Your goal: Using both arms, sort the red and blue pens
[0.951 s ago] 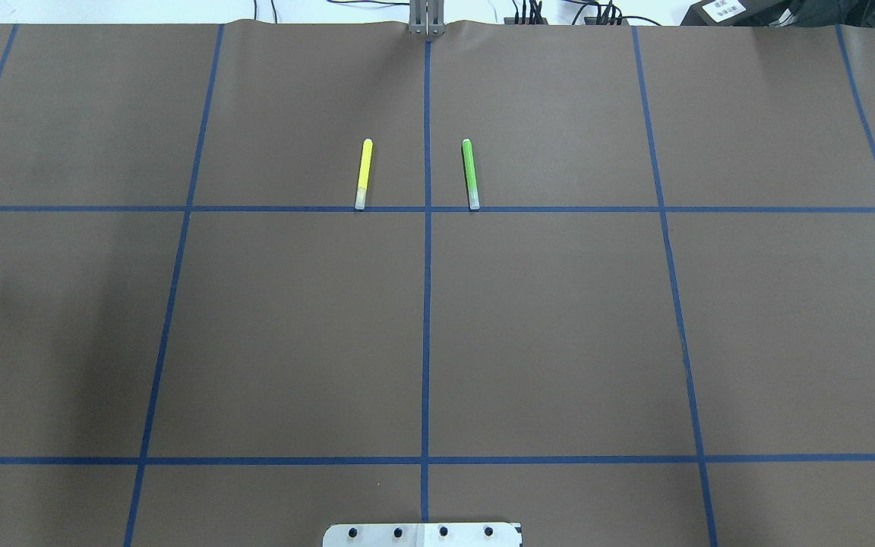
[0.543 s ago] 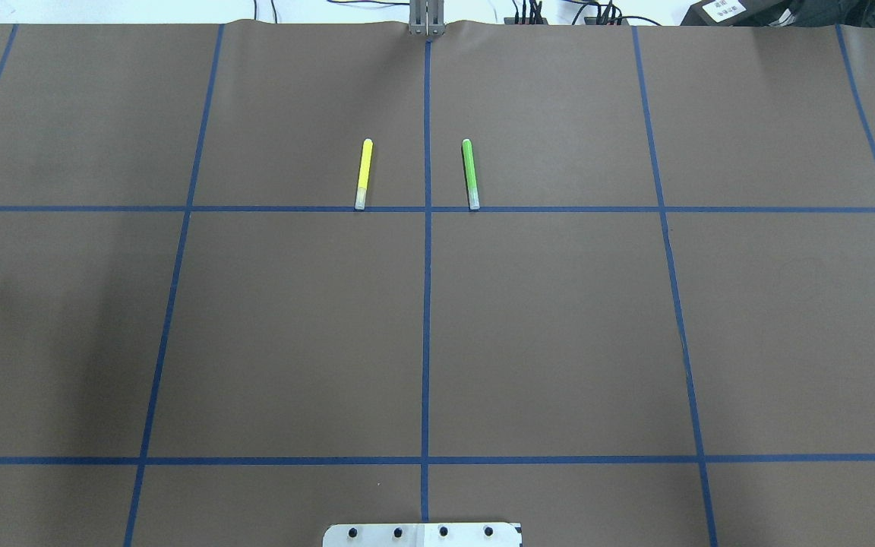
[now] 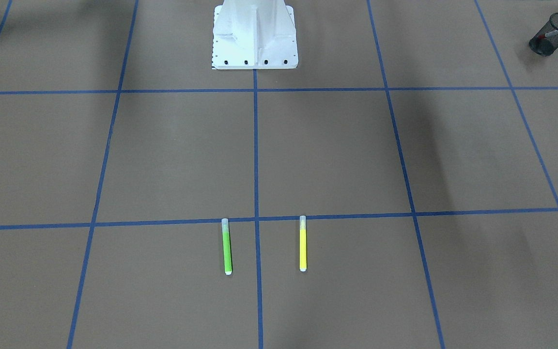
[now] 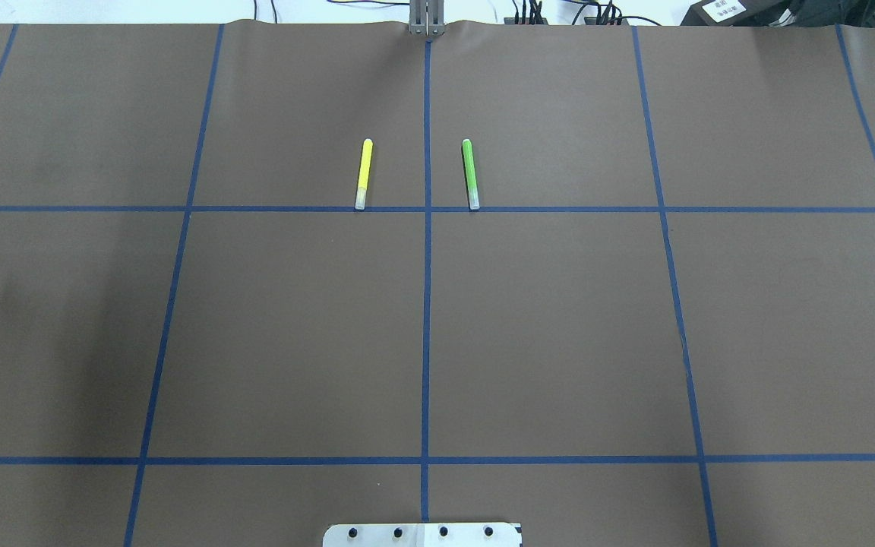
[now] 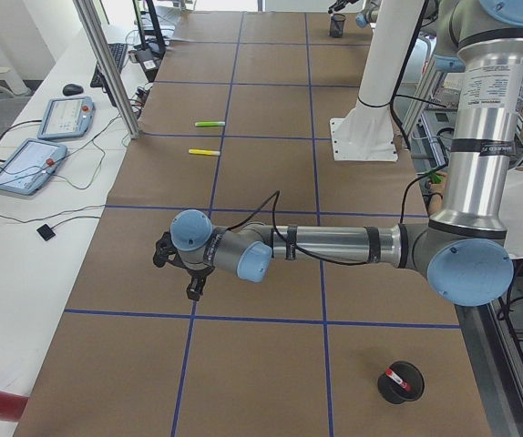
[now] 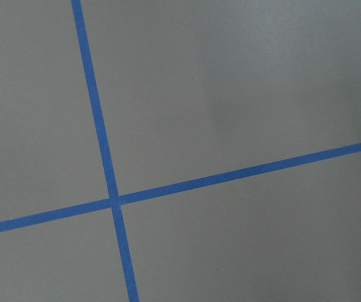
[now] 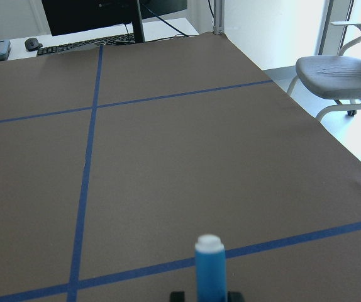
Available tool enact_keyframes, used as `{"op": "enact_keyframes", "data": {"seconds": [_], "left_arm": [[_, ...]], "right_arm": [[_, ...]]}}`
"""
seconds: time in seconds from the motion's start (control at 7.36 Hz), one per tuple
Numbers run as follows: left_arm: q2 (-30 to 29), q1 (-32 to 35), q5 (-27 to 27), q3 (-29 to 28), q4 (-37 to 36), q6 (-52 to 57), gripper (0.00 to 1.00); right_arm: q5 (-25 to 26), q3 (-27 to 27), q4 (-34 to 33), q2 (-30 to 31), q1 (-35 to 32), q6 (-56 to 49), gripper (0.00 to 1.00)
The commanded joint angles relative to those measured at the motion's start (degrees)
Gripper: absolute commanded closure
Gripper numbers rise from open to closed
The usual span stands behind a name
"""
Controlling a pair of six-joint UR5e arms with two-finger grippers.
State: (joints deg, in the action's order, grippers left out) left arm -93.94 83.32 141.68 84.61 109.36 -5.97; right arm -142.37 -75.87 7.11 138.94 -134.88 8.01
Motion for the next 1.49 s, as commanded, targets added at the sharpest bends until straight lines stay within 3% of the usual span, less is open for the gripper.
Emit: {"op": "enact_keyframes", "data": {"seconds": [0.0, 0.27, 0.54, 1.22, 1.36], "left_arm": [[0.2, 0.0, 0.0, 0.2, -0.1, -0.2, 0.01], [0.2, 0.0, -0.1, 0.0, -0.1, -0.3, 0.01], [0.2, 0.0, -0.1, -0.1, -0.1, -0.3, 0.01], [-0.3, -0.2, -1.0, 0.1, 0.0, -0.2, 0.01], [-0.9, -0.2, -4.4, 0.1, -0.1, 0.0, 0.01]], "right_arm": [[-0.8, -2.1, -4.3, -2.2, 0.1, 0.1, 0.0], [-1.1, -6.5, -13.5, -5.2, 1.7, 0.2, 0.0], [-0.1, -14.0, -29.0, -10.1, 7.0, 0.2, 0.0], [5.8, -16.9, -57.2, -32.1, 34.5, 0.7, 0.0], [6.0, -17.4, -62.3, -35.5, 40.1, 0.3, 0.0]]}}
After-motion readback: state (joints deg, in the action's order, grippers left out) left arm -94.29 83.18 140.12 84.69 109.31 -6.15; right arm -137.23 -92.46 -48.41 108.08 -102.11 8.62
